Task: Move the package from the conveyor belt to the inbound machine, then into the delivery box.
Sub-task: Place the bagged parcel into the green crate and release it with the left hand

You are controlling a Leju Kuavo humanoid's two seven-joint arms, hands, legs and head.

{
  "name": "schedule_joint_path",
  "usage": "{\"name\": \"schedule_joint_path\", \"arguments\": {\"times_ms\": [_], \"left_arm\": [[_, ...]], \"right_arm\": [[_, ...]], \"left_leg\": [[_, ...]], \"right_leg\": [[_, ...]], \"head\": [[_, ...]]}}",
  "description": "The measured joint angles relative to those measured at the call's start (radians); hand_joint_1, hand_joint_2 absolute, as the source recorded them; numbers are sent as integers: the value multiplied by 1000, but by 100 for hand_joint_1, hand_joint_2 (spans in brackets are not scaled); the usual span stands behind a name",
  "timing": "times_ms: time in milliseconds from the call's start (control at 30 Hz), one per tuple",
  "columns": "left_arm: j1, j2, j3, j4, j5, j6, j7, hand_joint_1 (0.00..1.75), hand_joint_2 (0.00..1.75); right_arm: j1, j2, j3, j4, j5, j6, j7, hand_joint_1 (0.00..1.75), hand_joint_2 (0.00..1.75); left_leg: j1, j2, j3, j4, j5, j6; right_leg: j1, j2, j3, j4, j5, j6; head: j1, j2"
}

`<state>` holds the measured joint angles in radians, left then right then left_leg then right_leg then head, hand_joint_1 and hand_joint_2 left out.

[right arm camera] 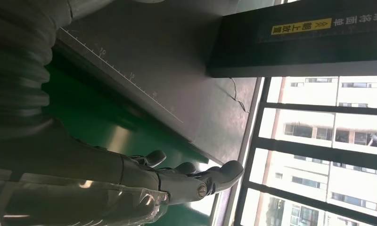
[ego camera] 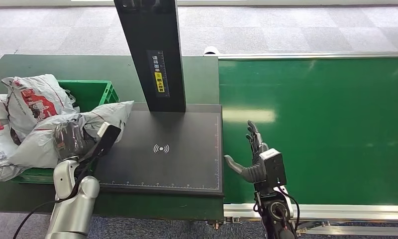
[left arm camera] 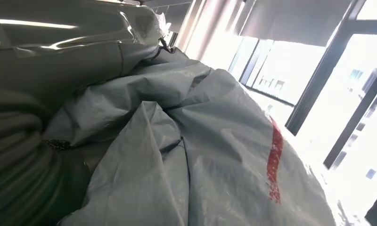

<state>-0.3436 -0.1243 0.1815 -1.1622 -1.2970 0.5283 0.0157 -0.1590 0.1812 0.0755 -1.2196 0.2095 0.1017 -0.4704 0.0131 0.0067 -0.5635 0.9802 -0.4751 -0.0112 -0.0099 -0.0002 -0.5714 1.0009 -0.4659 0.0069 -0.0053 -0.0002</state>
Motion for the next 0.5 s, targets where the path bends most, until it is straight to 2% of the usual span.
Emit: {"name": "schedule_joint_path", "arguments": {"times_ms": [100, 233, 367, 500], "left_arm": [[-2, 22, -24, 40, -15, -21, 50, 4, 175], [-9, 41, -33, 81, 31, 27, 55, 0, 0], [-26, 65, -15, 130, 87, 135, 8, 0, 0], [-52, 70, 102, 136, 42, 158, -114, 0, 0]], "right_arm": [[0, 0, -1, 1, 10, 4, 0, 0, 175], [0, 0, -1, 1, 17, 5, 0, 0, 175], [1, 0, -1, 1, 19, 6, 1, 0, 175], [3, 0, 8, 1, 21, 6, 3, 0, 175]], "left_leg": [[0, 0, 0, 0, 0, 0], [0, 0, 1, 0, 0, 0], [0, 0, 1, 0, 0, 0], [1, 1, 1, 0, 0, -1]], "right_leg": [[0, 0, 0, 0, 0, 0], [0, 0, 0, 0, 0, 0], [1, 0, 1, 0, 0, 0], [1, 1, 0, 1, 0, -1]], "head": [[0, 0], [0, 0], [0, 0], [0, 0]]}}
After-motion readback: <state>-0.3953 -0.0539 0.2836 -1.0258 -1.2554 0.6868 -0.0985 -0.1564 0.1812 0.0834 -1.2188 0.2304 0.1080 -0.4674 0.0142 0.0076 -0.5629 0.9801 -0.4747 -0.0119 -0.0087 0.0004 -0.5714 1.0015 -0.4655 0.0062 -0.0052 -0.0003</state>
